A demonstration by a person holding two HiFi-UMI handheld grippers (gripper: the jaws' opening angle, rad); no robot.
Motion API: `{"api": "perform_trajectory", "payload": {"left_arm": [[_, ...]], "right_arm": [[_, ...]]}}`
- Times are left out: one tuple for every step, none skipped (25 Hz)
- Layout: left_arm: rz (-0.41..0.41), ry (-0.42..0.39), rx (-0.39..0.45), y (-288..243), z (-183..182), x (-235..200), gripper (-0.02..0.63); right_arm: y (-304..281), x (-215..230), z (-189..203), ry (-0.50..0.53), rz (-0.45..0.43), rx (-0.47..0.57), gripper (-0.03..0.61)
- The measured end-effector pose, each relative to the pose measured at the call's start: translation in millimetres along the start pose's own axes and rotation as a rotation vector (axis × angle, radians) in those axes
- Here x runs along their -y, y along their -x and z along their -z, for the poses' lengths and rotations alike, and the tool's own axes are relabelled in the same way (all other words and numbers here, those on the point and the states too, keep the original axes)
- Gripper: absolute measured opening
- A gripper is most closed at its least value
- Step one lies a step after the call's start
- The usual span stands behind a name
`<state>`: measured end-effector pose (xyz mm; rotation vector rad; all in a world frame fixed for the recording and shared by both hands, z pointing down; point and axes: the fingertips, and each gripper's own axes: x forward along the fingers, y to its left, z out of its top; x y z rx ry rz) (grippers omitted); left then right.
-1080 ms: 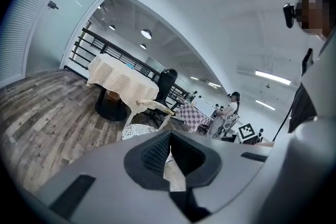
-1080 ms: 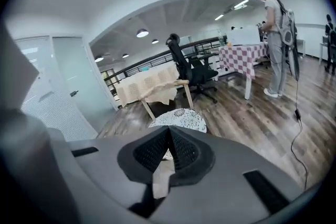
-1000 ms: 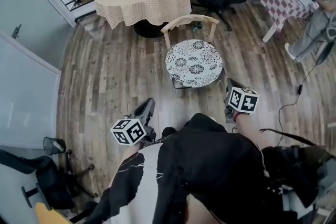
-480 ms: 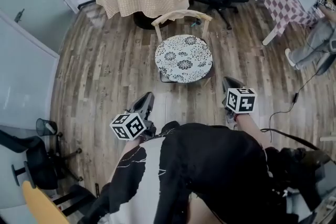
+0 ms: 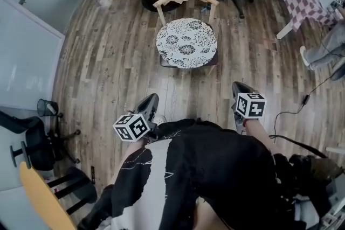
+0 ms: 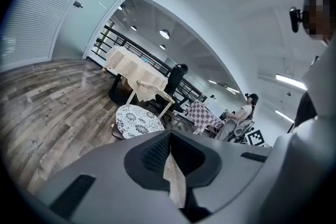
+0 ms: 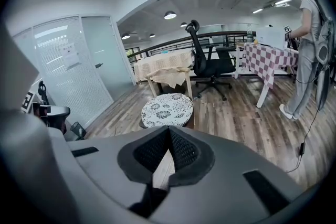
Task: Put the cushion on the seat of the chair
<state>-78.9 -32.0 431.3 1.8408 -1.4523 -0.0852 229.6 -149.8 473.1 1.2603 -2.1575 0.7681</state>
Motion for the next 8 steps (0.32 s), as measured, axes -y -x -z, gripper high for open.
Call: {"api": "perform_trajectory", "payload": {"left_arm": [[-0.008,0.002,-0.001,1.8,4.1,1.7,0.015],[-0.015,0.003,0.000,3.4,7.0,3.4,0.015],[-0.021,0.003,0.002,4.5,9.1,5.2,0.015],[-0.026,0.002,0.004,4.9,10.9,7.0,0.015],[-0.030,0.002,0.007,4.8,12.5,9.0,0.015],[-0.032,0.003,0.010,4.4,14.2,11.2,0.015],[-0.034,0.004,0.012,3.9,16.0,13.4,0.015],[-0.035,0.005,0.015,3.5,18.0,15.7,0.015]], "right_arm": [[0.5,3.3,5.0,-0.003,-0.003,-0.007,0.015],[0.6,5.9,9.1,-0.002,-0.007,-0.014,0.015],[0.8,8.1,12.5,0.001,-0.010,-0.020,0.015],[1.0,10.2,15.2,0.006,-0.013,-0.026,0.015],[1.2,12.4,17.5,0.011,-0.016,-0.031,0.015],[1.5,14.5,19.4,0.015,-0.019,-0.035,0.015],[1.8,16.4,21.3,0.017,-0.022,-0.038,0.015],[2.2,18.3,23.2,0.020,-0.025,-0.041,0.015]]}}
